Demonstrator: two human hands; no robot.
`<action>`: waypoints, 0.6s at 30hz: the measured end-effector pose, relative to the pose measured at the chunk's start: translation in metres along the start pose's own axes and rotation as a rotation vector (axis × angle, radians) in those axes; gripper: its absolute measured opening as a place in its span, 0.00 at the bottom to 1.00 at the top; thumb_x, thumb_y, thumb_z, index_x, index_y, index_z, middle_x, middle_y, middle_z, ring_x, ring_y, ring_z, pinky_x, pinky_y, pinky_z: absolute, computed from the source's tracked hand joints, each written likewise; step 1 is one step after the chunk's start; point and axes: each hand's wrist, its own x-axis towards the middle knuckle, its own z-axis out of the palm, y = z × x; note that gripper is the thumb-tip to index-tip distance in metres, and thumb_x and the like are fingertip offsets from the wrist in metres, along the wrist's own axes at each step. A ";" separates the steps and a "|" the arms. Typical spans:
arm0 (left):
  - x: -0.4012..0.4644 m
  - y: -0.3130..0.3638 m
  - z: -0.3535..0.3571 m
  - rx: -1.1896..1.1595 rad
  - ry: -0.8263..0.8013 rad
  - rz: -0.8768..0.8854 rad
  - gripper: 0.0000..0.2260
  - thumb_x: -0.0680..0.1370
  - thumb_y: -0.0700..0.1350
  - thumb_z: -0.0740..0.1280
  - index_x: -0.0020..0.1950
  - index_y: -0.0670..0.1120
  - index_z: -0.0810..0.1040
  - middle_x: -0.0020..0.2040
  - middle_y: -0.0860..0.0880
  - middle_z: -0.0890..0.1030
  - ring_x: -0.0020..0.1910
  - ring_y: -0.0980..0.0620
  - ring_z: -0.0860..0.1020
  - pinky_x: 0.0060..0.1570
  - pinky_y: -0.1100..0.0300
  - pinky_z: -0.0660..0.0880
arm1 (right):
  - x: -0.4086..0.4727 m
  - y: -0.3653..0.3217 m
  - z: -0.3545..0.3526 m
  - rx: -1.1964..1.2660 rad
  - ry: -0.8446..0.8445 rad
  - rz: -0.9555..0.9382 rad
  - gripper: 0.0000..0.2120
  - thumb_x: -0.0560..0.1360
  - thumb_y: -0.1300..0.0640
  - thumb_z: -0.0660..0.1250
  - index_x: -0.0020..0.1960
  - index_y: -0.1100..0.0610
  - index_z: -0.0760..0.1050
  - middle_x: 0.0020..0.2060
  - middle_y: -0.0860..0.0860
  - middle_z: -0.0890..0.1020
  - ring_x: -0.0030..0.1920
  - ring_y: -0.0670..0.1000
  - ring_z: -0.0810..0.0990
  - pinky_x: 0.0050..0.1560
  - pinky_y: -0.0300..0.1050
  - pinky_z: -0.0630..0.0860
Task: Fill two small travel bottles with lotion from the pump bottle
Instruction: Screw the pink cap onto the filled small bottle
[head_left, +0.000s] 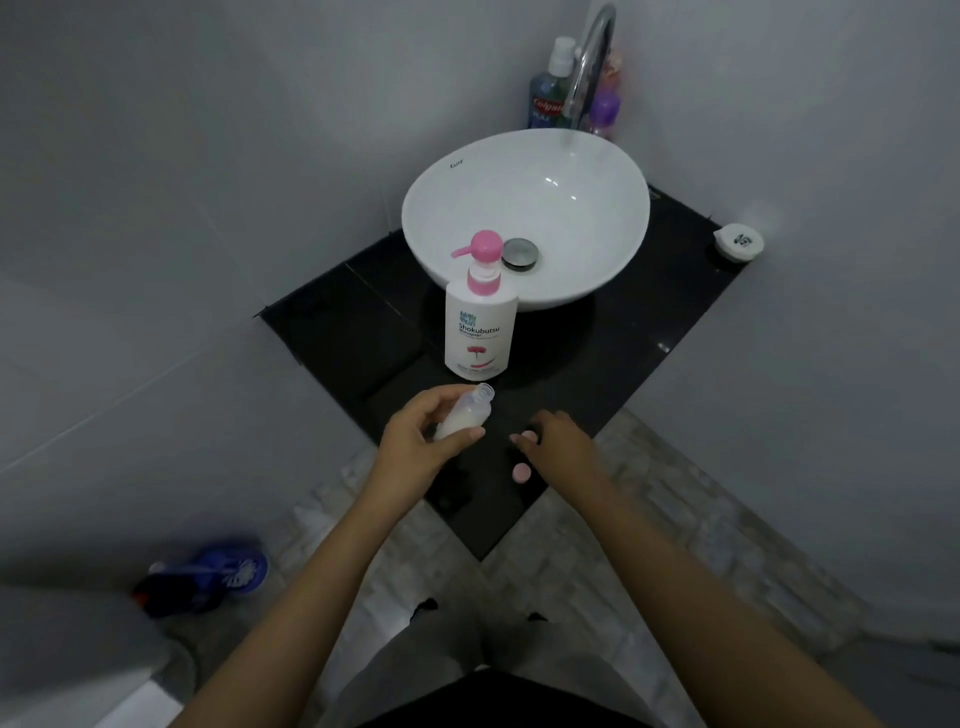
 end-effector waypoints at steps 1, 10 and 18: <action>-0.001 -0.001 0.001 0.006 0.004 -0.003 0.18 0.71 0.37 0.73 0.59 0.49 0.78 0.56 0.52 0.81 0.55 0.54 0.79 0.54 0.57 0.78 | 0.002 -0.001 0.002 -0.003 -0.012 0.007 0.18 0.74 0.46 0.66 0.57 0.58 0.74 0.56 0.57 0.76 0.54 0.57 0.78 0.47 0.46 0.71; -0.006 0.008 -0.005 -0.019 -0.039 0.030 0.14 0.74 0.39 0.71 0.57 0.52 0.79 0.55 0.50 0.80 0.50 0.60 0.79 0.45 0.66 0.78 | -0.020 -0.032 -0.057 0.727 0.020 0.005 0.04 0.73 0.62 0.70 0.47 0.59 0.77 0.38 0.53 0.81 0.35 0.50 0.81 0.35 0.41 0.77; -0.007 0.028 -0.001 0.007 -0.094 0.102 0.14 0.74 0.41 0.71 0.56 0.57 0.79 0.56 0.48 0.79 0.53 0.56 0.78 0.48 0.66 0.77 | -0.080 -0.047 -0.139 0.899 -0.128 -0.335 0.14 0.70 0.70 0.70 0.53 0.60 0.81 0.43 0.56 0.86 0.42 0.52 0.85 0.43 0.38 0.80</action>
